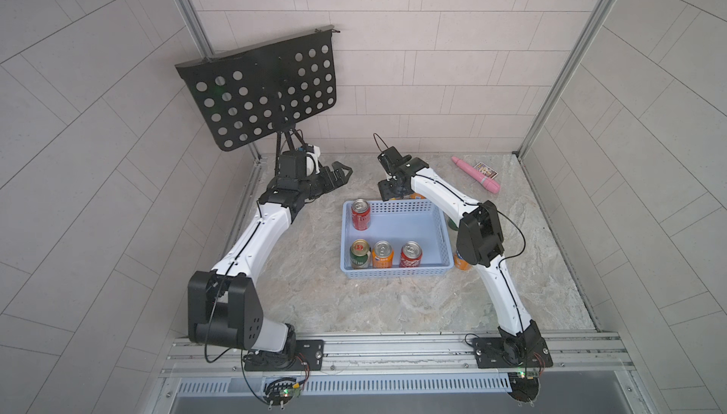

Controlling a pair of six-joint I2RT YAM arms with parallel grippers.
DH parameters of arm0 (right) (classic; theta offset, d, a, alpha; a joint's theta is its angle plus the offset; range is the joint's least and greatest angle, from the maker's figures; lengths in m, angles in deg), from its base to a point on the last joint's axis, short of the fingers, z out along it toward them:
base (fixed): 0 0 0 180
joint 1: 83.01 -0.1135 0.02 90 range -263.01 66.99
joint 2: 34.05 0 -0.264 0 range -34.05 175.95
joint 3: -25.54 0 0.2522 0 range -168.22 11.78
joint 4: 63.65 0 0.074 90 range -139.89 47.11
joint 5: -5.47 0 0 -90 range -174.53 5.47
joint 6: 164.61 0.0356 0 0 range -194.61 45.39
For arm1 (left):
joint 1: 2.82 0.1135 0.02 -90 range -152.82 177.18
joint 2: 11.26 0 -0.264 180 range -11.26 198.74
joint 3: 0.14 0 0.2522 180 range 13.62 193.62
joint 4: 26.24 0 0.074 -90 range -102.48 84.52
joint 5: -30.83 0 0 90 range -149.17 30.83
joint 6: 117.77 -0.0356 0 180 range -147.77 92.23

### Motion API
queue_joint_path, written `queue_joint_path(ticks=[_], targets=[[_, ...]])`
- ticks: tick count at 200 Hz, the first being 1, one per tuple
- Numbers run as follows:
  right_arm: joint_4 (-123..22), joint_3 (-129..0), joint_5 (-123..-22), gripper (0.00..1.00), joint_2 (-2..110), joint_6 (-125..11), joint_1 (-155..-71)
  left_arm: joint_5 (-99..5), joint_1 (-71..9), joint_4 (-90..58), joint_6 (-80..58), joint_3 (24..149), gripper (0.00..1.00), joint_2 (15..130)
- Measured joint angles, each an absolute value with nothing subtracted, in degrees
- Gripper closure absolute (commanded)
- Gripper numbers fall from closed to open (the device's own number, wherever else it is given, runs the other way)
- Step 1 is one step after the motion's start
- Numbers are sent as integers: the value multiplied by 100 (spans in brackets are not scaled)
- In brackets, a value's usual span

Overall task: Take out the drinks from the basket
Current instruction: Place the drink at the center of the board.

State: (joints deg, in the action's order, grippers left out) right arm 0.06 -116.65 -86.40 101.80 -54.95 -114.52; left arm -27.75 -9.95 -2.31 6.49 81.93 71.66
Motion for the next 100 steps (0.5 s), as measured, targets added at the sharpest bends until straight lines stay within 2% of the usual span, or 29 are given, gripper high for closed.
queue_joint_path(ticks=[42, 79, 100], targets=[[-48, -11590, -8644, 27, 10136, -5517, -11452, -2777, -995, -224, 647, 8193, 0, 7166], [-79, -11579, -8649, 14, 10038, -5525, -11465, -2781, -995, -185, 631, 8193, 0, 7166], [-118, -11579, -8651, 12, 9863, -5545, -11489, -2797, -995, -183, 629, 8193, 0, 7166]])
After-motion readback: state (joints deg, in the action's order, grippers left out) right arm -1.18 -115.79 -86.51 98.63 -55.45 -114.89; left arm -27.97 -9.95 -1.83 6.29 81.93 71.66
